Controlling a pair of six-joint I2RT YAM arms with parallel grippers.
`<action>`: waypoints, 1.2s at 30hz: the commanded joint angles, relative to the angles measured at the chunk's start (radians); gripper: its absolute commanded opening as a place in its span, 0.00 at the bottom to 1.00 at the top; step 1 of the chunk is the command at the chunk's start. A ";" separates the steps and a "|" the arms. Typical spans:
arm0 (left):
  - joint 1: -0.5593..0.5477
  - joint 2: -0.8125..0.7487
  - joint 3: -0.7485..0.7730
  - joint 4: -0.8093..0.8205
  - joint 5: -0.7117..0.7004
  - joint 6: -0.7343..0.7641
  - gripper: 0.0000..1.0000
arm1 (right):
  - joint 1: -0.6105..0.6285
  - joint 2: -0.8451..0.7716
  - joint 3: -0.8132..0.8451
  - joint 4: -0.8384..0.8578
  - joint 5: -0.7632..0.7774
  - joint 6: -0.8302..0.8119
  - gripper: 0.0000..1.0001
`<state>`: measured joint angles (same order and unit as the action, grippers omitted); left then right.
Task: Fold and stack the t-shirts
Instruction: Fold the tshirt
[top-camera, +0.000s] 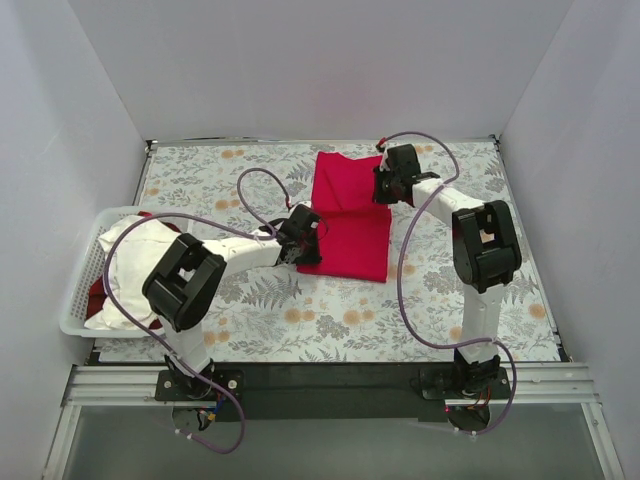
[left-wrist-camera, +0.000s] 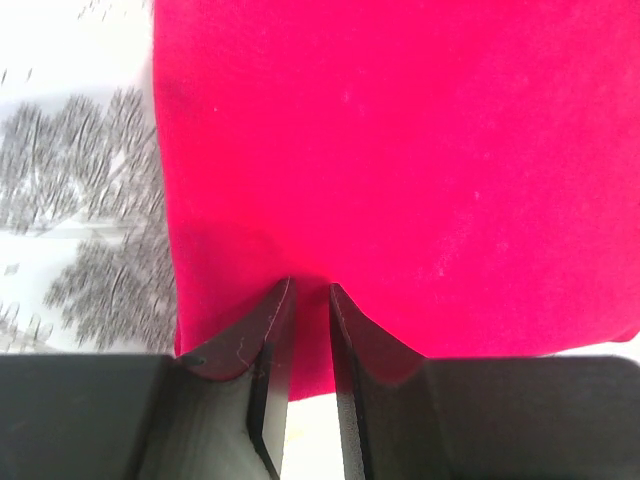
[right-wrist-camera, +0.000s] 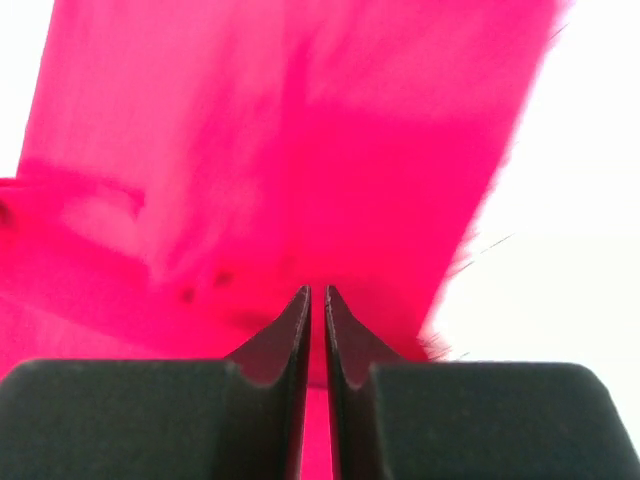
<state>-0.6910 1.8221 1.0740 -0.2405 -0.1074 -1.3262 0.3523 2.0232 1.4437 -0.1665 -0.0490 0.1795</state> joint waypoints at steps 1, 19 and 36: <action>-0.012 -0.050 -0.077 -0.109 0.014 -0.010 0.19 | -0.033 0.003 0.107 0.041 -0.003 -0.029 0.15; -0.036 -0.305 -0.261 -0.134 0.048 -0.130 0.22 | 0.051 -0.149 -0.319 0.455 -0.658 0.210 0.17; 0.197 -0.235 -0.143 0.213 0.227 -0.107 0.23 | -0.122 -0.183 -0.457 0.539 -0.745 0.298 0.18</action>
<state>-0.5194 1.5127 0.8623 -0.1612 0.0391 -1.4586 0.2600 1.8576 0.9974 0.2955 -0.7467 0.4507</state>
